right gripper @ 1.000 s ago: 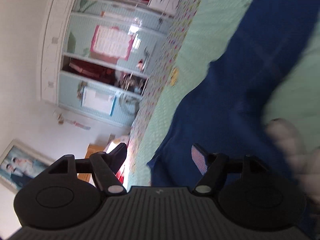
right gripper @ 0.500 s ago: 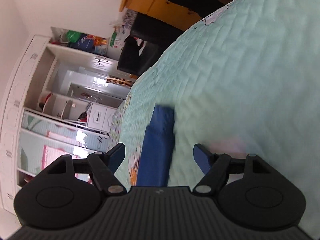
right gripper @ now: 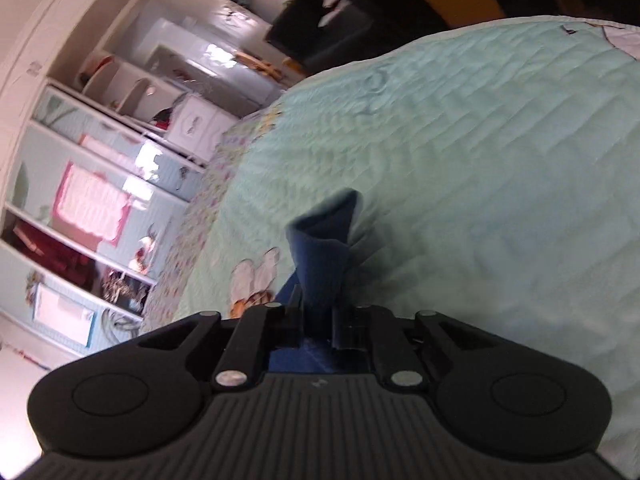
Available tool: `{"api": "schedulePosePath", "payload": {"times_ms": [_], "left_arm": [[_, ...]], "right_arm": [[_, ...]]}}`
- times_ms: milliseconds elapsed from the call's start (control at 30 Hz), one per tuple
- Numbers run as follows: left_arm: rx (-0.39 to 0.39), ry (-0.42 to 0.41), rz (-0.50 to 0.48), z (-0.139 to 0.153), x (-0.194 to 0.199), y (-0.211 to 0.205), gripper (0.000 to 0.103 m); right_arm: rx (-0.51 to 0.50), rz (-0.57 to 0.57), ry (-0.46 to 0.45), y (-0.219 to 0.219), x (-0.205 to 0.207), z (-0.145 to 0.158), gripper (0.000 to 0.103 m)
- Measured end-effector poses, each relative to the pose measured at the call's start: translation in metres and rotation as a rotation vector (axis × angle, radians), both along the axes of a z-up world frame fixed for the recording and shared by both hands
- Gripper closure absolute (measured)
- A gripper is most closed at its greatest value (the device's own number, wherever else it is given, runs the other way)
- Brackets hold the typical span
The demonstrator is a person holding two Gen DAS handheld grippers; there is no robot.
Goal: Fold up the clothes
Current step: 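Hold the cuff up with the right gripper while the left gripper closes on it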
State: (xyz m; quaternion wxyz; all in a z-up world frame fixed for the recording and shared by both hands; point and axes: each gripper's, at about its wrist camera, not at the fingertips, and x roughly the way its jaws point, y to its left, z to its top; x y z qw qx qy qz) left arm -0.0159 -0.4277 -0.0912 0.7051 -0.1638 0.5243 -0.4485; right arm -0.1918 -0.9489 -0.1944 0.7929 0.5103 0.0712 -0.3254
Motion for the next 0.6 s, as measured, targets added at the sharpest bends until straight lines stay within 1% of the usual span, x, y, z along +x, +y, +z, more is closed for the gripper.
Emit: {"api": "schedulePosePath", "payload": {"times_ms": [67, 167, 267, 300, 333, 433, 467, 533, 567, 600], "left_arm": [[-0.010, 0.014, 0.020, 0.001, 0.003, 0.004, 0.022], [-0.032, 0.036, 0.067, 0.000, 0.008, 0.012, 0.022], [-0.090, 0.081, 0.105, 0.000, 0.016, 0.019, 0.022], [-0.116, 0.105, 0.116, -0.003, 0.020, 0.019, 0.020], [-0.145, 0.135, 0.127, -0.007, 0.026, 0.017, 0.019], [-0.193, 0.218, 0.175, -0.022, 0.041, 0.009, 0.019], [-0.228, 0.263, 0.186, -0.029, 0.043, 0.005, 0.019], [-0.325, 0.351, 0.199, -0.041, 0.043, -0.001, 0.019], [-0.361, 0.370, 0.206, -0.045, 0.042, -0.004, 0.018], [-0.367, 0.372, 0.219, -0.048, 0.041, -0.007, 0.017]], "right_arm": [[-0.127, 0.060, 0.035, 0.026, 0.008, 0.017, 0.091], [-0.324, 0.221, 0.059, 0.079, 0.029, 0.051, 0.091], [-0.523, 0.430, 0.046, 0.155, 0.045, 0.083, 0.091], [-0.592, 0.499, 0.045, 0.183, 0.050, 0.089, 0.091], [-0.650, 0.545, 0.062, 0.208, 0.053, 0.089, 0.091], [-0.822, 0.683, 0.112, 0.281, 0.064, 0.089, 0.091], [-0.866, 0.714, 0.134, 0.298, 0.066, 0.084, 0.091], [-0.937, 0.758, 0.167, 0.325, 0.070, 0.077, 0.091], [-0.965, 0.771, 0.180, 0.335, 0.071, 0.074, 0.091], [-0.998, 0.778, 0.195, 0.341, 0.070, 0.072, 0.091]]}}
